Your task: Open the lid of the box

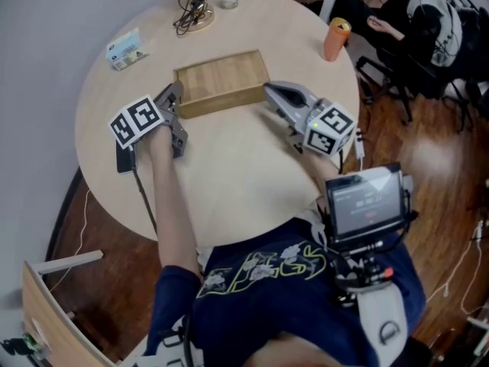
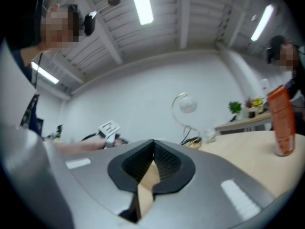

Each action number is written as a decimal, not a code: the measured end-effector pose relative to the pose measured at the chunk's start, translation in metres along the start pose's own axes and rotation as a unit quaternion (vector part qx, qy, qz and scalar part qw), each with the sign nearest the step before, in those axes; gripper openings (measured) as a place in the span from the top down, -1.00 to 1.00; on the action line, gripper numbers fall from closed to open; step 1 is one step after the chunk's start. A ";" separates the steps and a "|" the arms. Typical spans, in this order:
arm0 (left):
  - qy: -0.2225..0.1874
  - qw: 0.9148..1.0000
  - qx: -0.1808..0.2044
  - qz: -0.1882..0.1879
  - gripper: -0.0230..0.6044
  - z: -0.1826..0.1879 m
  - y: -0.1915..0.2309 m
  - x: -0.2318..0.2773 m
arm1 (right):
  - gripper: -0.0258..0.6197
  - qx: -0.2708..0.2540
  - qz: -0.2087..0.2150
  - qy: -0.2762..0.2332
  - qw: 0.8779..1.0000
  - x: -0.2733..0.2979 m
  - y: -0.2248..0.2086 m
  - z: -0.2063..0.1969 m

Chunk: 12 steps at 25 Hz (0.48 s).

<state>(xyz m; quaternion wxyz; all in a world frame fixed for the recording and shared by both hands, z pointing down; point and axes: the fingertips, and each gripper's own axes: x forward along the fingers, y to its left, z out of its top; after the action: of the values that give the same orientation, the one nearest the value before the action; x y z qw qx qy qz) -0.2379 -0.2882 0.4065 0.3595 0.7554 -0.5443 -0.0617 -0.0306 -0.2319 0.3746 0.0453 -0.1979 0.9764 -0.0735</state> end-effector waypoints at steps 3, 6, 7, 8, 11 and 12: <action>-0.015 1.000 -0.018 0.018 0.64 0.000 0.001 -0.003 | 0.86 0.081 -0.033 -0.039 0.995 0.000 -0.044 0.023; -0.037 0.998 -0.036 0.027 0.64 -0.002 -0.002 -0.005 | -0.21 0.159 -0.046 -0.026 0.986 0.010 -0.081 0.023; -0.043 0.998 -0.038 0.029 0.64 -0.003 -0.002 -0.006 | -0.21 0.183 -0.056 -0.009 0.982 0.014 -0.092 0.015; -0.048 0.998 -0.040 0.031 0.64 -0.004 -0.003 -0.007 | -0.20 0.203 -0.071 0.014 0.977 0.019 -0.101 0.005; -0.052 0.997 -0.045 0.035 0.64 -0.006 -0.004 -0.011 | -0.04 0.246 -0.100 0.067 0.962 0.032 -0.115 -0.022; -0.050 0.997 -0.047 0.035 0.64 -0.006 -0.004 -0.012 | 0.13 0.258 -0.097 0.072 0.959 0.034 -0.115 -0.024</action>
<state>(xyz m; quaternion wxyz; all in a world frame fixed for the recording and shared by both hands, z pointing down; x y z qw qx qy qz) -0.2360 -0.2744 0.4050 0.3689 0.7142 -0.5843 -0.1117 -0.0213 -0.3474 0.4147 0.0170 -0.2674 0.9012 -0.3407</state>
